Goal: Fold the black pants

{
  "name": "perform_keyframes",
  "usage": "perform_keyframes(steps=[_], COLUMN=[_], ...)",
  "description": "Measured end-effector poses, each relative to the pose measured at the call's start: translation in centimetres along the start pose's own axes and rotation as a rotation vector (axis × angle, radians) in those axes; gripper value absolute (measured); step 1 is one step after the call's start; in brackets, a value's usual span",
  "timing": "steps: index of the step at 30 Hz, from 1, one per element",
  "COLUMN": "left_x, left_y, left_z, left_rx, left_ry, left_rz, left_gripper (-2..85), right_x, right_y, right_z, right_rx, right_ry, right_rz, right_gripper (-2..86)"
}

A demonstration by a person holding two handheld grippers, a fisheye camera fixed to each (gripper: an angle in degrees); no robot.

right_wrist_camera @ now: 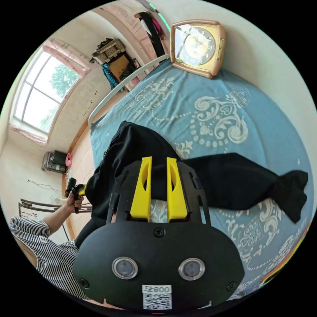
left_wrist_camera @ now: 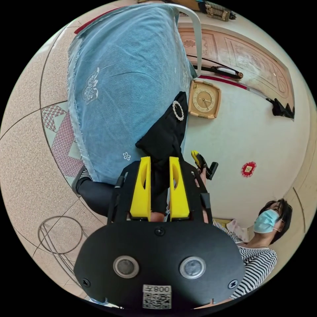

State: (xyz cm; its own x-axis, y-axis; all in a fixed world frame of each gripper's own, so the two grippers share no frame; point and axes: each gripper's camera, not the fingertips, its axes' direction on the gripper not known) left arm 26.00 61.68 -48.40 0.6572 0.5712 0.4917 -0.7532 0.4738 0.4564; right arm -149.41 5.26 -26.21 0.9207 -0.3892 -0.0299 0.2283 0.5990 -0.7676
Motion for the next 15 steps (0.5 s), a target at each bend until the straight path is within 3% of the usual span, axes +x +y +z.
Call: perform_keyframes(steps=[6, 15], left_x=[-4.6, -7.4], left_y=[1.2, 1.3], left_z=[0.1, 1.5], left_rx=[0.023, 0.012], left_ry=[0.081, 0.106], left_rz=[-0.011, 0.038], left_gripper=[8.2, 6.5], right_x=[-4.9, -7.1], right_y=[-12.3, -16.9], right_z=[8.2, 15.1], right_rx=[-0.081, -0.216], right_ry=[0.016, 0.027], right_rz=[-0.123, -0.162], right_gripper=[9.0, 3.6])
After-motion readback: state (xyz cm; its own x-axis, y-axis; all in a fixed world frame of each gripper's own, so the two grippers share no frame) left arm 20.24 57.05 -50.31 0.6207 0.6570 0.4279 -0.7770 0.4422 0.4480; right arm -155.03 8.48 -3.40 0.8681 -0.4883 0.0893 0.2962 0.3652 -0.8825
